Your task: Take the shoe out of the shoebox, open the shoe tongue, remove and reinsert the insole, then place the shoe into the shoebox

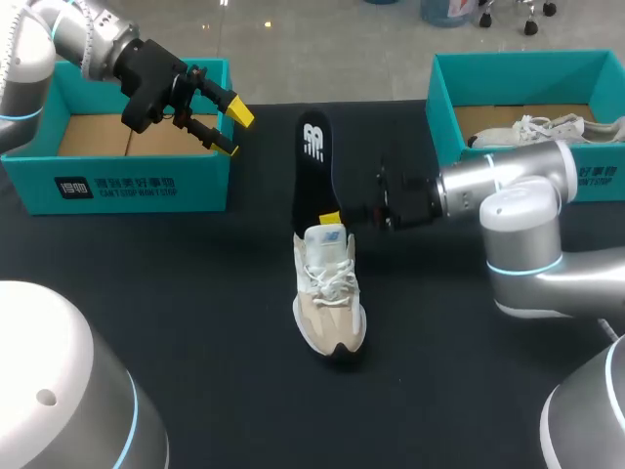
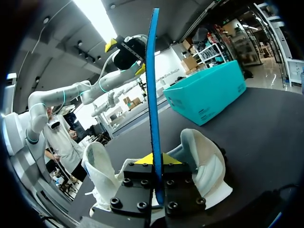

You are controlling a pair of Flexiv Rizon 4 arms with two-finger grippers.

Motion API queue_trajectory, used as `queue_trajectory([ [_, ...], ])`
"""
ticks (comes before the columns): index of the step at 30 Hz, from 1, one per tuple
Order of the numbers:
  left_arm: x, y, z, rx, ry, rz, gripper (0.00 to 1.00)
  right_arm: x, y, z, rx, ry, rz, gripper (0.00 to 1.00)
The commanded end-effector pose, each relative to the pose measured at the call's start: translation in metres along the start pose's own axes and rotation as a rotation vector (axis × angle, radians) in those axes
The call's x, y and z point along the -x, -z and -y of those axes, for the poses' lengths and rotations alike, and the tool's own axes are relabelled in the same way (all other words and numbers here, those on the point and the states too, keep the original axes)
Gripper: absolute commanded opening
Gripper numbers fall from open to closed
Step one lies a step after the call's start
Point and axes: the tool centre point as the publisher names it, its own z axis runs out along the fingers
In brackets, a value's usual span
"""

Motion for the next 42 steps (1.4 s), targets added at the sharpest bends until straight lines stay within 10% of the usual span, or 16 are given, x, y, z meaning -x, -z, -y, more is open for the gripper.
queue_trajectory([
  [1,0.0,0.001,0.0,-0.001,-0.001,-0.004,1.0,-0.001,-0.003,0.006,-0.006,-0.008,0.005,0.0],
  [26,0.0,0.001,0.0,-0.001,-0.001,-0.004,1.0,-0.002,-0.002,0.014,-0.072,-0.1,-0.011,0.01],
  [28,0.0,0.001,0.0,-0.001,-0.001,-0.004,1.0,-0.002,-0.001,0.012,-0.069,-0.094,-0.005,0.39],
  [42,0.0,0.001,0.0,-0.001,-0.001,-0.004,1.0,-0.005,0.0,-0.006,-0.065,-0.048,0.005,0.44],
])
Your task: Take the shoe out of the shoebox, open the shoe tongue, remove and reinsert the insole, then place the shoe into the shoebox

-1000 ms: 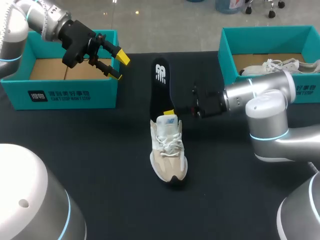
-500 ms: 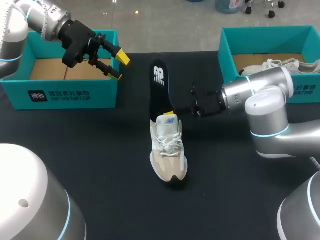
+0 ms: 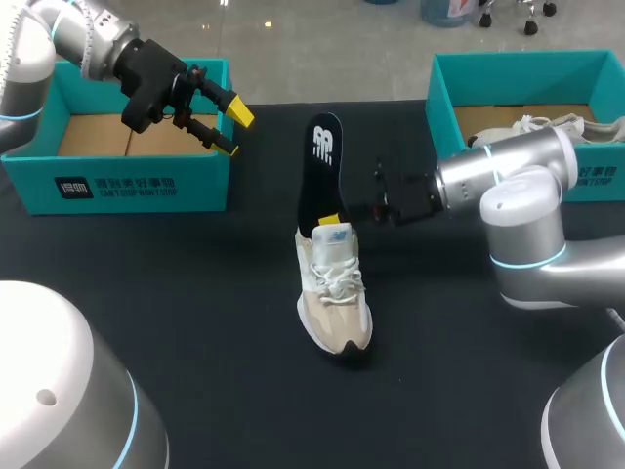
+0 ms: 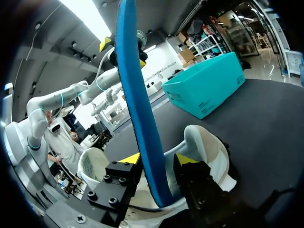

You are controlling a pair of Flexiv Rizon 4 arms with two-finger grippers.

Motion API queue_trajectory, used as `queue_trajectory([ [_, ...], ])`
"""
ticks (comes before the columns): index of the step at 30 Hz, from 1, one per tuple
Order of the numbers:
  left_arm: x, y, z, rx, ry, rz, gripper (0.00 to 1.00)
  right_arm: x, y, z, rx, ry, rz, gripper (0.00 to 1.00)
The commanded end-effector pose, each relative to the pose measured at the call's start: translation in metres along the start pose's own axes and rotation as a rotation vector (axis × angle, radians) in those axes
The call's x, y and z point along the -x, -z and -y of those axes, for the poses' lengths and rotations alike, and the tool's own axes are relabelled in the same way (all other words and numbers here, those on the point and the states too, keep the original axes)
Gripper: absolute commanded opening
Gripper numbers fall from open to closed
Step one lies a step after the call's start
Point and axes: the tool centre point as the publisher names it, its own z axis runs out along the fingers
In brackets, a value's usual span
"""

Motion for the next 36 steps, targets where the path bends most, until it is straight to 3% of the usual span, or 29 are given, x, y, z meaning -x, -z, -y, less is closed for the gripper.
queue_trajectory([
  [1,0.0,0.0,0.0,-0.001,-0.001,-0.004,1.0,0.0,-0.003,-0.004,-0.006,0.005,0.001,0.44],
  [13,0.0,0.0,0.0,-0.001,-0.001,-0.004,1.0,0.001,0.003,-0.025,-0.029,0.045,-0.005,0.44],
  [15,0.0,0.0,0.0,-0.001,-0.001,-0.004,1.0,0.001,0.004,-0.028,-0.05,0.042,-0.012,0.34],
  [16,0.0,0.0,0.0,-0.001,-0.001,-0.004,1.0,0.001,0.005,-0.028,-0.061,0.037,-0.018,0.25],
  [17,0.0,0.0,0.0,-0.001,-0.001,-0.004,1.0,0.001,0.005,-0.029,-0.073,0.028,-0.025,0.07],
  [18,0.0,0.0,0.0,-0.001,-0.001,-0.004,1.0,0.001,0.006,-0.029,-0.085,0.018,-0.035,0.0],
  [30,0.0,0.0,0.0,-0.001,-0.001,-0.004,1.0,0.0,0.0,-0.006,-0.212,-0.043,-0.068,0.0],
  [36,0.0,0.0,0.0,-0.001,-0.001,-0.004,1.0,-0.003,-0.001,0.004,-0.218,-0.057,-0.064,0.0],
])
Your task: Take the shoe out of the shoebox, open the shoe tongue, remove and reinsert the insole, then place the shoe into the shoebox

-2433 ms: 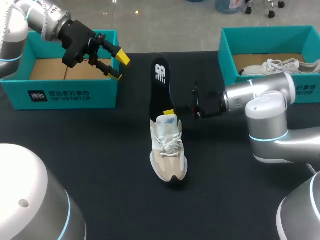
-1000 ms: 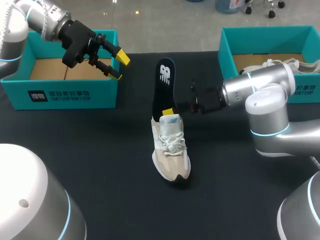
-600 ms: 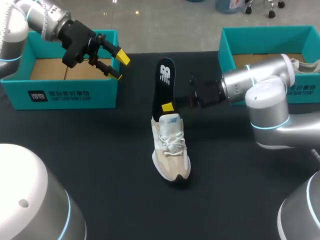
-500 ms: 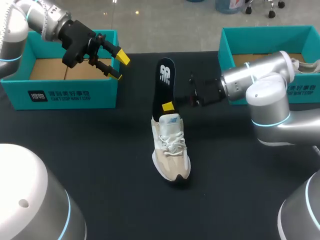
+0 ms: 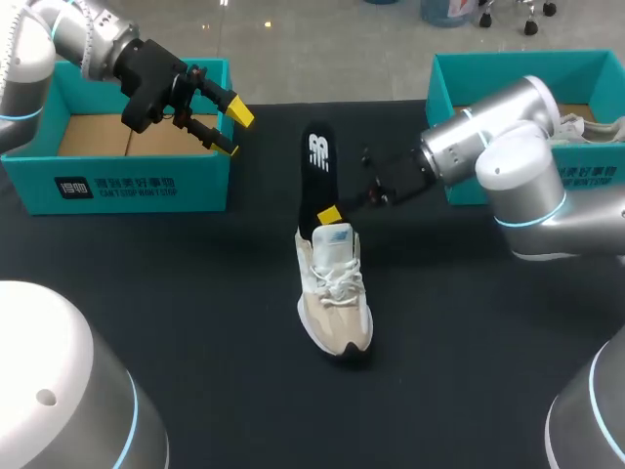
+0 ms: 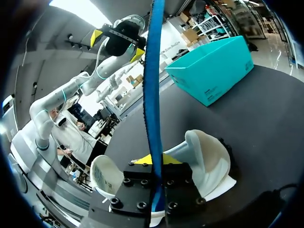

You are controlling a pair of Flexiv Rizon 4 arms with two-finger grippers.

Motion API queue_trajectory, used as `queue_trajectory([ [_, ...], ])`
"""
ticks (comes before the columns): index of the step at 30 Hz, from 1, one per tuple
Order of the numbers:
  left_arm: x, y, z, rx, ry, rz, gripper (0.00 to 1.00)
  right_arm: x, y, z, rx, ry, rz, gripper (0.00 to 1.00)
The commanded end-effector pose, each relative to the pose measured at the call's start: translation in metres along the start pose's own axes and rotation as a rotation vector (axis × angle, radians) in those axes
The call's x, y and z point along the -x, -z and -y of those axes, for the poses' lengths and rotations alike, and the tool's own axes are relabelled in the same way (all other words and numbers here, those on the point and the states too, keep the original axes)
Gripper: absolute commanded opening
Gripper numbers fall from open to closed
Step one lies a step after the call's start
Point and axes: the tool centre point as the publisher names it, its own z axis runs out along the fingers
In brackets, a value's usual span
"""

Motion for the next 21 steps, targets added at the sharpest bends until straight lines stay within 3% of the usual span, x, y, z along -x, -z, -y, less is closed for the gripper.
queue_trajectory([
  [1,0.0,0.0,0.0,-0.001,-0.001,-0.004,1.0,0.0,-0.004,0.007,-0.004,-0.009,0.004,0.0],
  [7,0.0,0.0,0.0,-0.001,-0.001,-0.004,1.0,-0.003,-0.007,0.013,-0.007,-0.024,0.003,0.0],
  [10,0.0,0.0,0.0,-0.001,-0.001,-0.004,1.0,-0.004,-0.005,0.01,-0.002,-0.02,0.013,0.24],
  [12,0.0,0.0,0.0,-0.001,-0.001,-0.004,1.0,-0.004,-0.004,0.006,-0.002,-0.01,0.019,0.31],
  [21,0.0,0.0,0.0,-0.001,-0.001,-0.004,1.0,-0.004,0.001,-0.005,-0.005,0.016,0.024,0.33],
])
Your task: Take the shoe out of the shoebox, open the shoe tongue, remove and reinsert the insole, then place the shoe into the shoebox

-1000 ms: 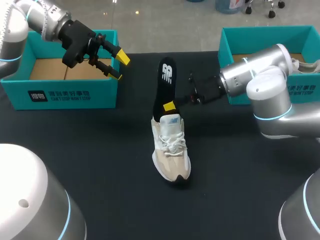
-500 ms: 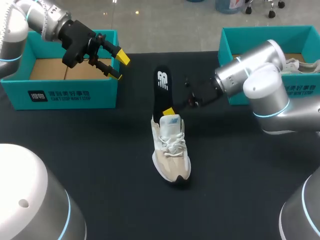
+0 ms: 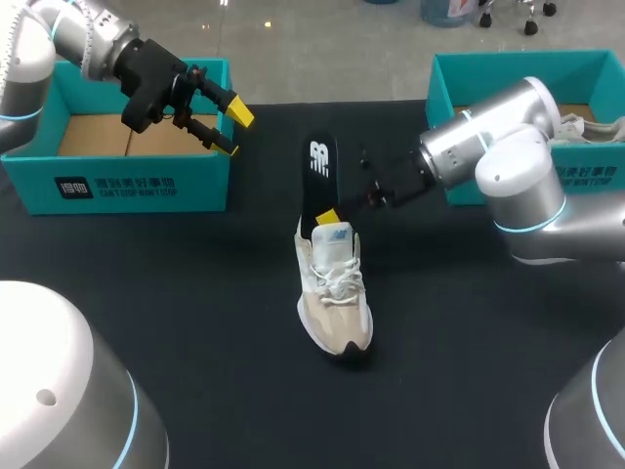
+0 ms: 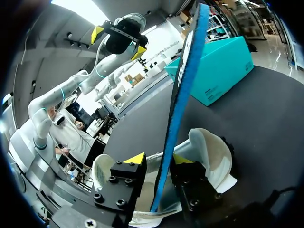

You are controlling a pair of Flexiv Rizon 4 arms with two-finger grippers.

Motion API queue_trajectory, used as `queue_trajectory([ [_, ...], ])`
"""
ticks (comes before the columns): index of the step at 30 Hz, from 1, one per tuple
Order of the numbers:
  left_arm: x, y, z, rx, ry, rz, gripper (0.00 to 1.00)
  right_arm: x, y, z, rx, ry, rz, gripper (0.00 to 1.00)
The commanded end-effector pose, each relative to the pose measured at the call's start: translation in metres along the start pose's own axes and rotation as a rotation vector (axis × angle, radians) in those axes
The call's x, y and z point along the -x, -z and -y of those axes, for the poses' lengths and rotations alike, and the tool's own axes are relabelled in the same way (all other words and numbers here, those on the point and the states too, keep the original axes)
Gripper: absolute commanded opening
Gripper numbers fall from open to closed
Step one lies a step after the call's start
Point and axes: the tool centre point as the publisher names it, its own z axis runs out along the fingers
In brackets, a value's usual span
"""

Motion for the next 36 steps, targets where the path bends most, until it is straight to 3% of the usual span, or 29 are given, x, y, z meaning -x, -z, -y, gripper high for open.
queue_trajectory([
  [1,0.0,0.0,0.0,-0.001,-0.001,-0.004,1.0,0.001,0.001,-0.005,-0.008,0.003,0.002,0.32],
  [4,0.0,0.0,0.0,-0.001,-0.001,-0.004,1.0,0.002,0.0,-0.007,-0.009,0.007,-0.001,0.22],
  [7,0.0,0.0,0.0,-0.001,-0.001,-0.004,1.0,0.005,-0.003,-0.007,-0.014,0.005,-0.014,0.0],
  [29,0.0,0.0,0.0,-0.001,-0.001,-0.004,1.0,-0.007,-0.018,0.024,-0.064,-0.067,-0.073,0.0],
  [30,0.0,0.0,0.0,-0.001,-0.001,-0.004,1.0,-0.007,-0.018,0.023,-0.061,-0.068,-0.07,0.05],
  [31,0.0,0.0,0.0,-0.001,-0.001,-0.004,1.0,-0.007,-0.017,0.022,-0.057,-0.064,-0.064,0.2],
  [32,0.0,0.0,0.0,-0.001,-0.001,-0.004,1.0,-0.006,-0.016,0.019,-0.052,-0.059,-0.059,0.25],
  [34,0.0,0.0,0.0,-0.001,-0.001,-0.004,1.0,-0.006,-0.014,0.013,-0.049,-0.045,-0.049,0.34],
  [36,0.0,0.0,0.0,-0.001,-0.001,-0.004,1.0,-0.006,-0.012,0.007,-0.048,-0.028,-0.044,0.35],
])
